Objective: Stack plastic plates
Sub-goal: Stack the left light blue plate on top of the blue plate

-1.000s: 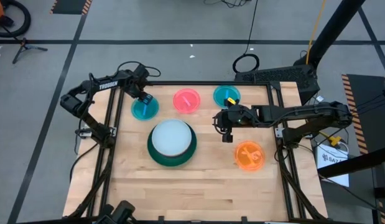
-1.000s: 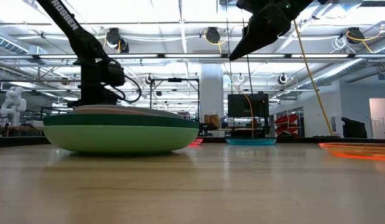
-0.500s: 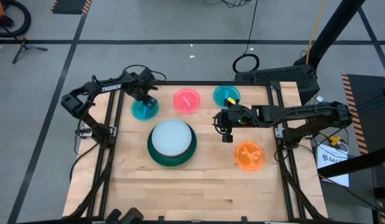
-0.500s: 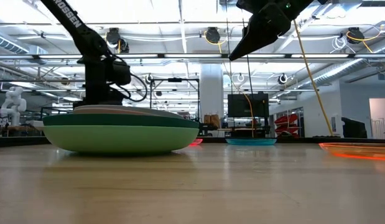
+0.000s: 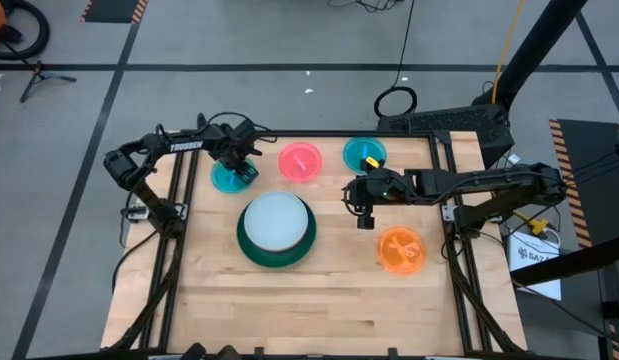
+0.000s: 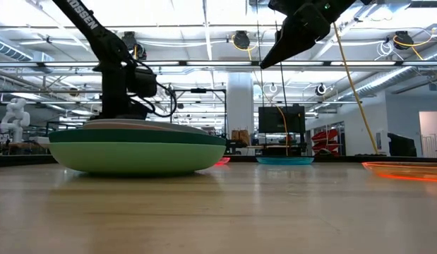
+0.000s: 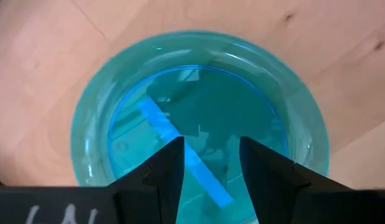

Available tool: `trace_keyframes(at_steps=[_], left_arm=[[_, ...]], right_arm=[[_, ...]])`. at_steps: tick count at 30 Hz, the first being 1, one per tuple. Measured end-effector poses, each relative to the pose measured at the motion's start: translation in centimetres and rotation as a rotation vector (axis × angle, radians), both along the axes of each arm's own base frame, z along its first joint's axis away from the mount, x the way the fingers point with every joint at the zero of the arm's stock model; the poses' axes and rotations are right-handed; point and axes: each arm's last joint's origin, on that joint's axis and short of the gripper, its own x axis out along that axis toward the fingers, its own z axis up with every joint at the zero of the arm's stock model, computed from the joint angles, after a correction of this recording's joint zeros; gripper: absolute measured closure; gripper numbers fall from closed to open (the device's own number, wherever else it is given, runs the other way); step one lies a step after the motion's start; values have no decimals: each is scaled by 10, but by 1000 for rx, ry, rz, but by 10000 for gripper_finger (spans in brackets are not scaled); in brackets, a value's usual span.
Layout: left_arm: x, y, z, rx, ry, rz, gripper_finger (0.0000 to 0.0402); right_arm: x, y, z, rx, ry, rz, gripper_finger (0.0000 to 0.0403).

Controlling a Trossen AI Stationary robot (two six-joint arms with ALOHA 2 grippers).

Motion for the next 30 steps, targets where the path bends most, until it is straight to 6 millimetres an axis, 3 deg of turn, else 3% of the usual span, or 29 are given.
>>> trace_keyframes(at_steps=[11, 24, 30], left_arm=[[6, 5, -21, -29, 36, -1, 241], [12, 11, -21, 35, -29, -6, 241], [0, 17, -15, 32, -11, -31, 241]], right_arm=[[0, 0, 0, 0, 1, 0, 280], [0, 0, 0, 0, 1, 1, 280], [0, 0, 0, 0, 1, 1, 280]])
